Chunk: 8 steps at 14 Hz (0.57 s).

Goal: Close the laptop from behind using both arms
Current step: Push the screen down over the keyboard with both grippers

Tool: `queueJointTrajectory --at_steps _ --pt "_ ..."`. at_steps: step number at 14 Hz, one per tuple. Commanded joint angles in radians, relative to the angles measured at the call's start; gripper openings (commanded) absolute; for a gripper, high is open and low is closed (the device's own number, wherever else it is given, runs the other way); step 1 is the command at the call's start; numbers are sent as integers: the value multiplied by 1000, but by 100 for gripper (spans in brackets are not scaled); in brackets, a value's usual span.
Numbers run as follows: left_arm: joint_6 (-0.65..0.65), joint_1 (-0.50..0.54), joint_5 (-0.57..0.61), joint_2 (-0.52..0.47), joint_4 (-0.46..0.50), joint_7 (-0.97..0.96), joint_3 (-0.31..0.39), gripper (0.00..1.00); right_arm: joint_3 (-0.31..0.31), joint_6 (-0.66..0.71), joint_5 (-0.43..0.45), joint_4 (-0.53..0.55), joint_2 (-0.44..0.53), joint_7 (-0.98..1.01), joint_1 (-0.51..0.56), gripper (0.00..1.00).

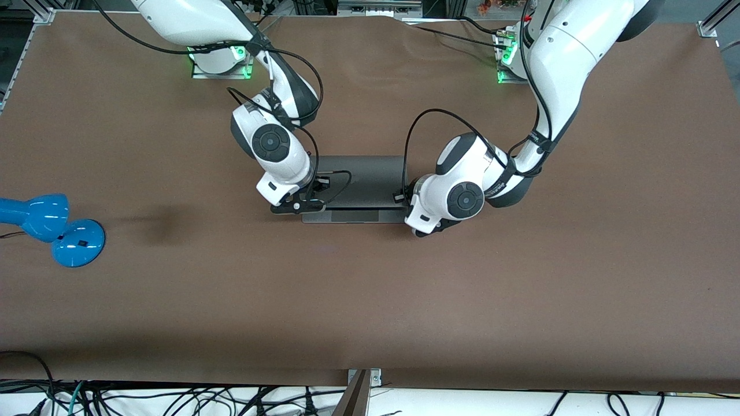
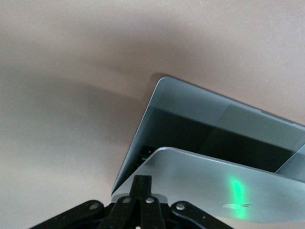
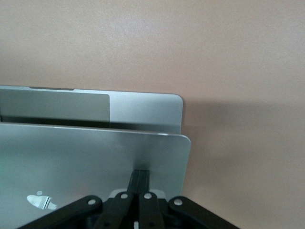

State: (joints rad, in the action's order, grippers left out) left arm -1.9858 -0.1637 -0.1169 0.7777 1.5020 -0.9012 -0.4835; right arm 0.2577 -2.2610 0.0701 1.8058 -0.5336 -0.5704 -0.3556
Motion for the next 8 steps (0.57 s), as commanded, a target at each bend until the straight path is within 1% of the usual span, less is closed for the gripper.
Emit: queueJointTrajectory --at_steps 1,4,8 --pt "-22 -22 32 43 -43 -25 14 0 2 -6 20 -37 -40 6 3 0" --pt "-51 -54 31 64 -45 -25 43 0 -9 -8 20 -68 -75 6 1 0" --pt "-94 -62 31 92 -45 -25 46 0 -9 -9 22 -80 -98 6 1 0"
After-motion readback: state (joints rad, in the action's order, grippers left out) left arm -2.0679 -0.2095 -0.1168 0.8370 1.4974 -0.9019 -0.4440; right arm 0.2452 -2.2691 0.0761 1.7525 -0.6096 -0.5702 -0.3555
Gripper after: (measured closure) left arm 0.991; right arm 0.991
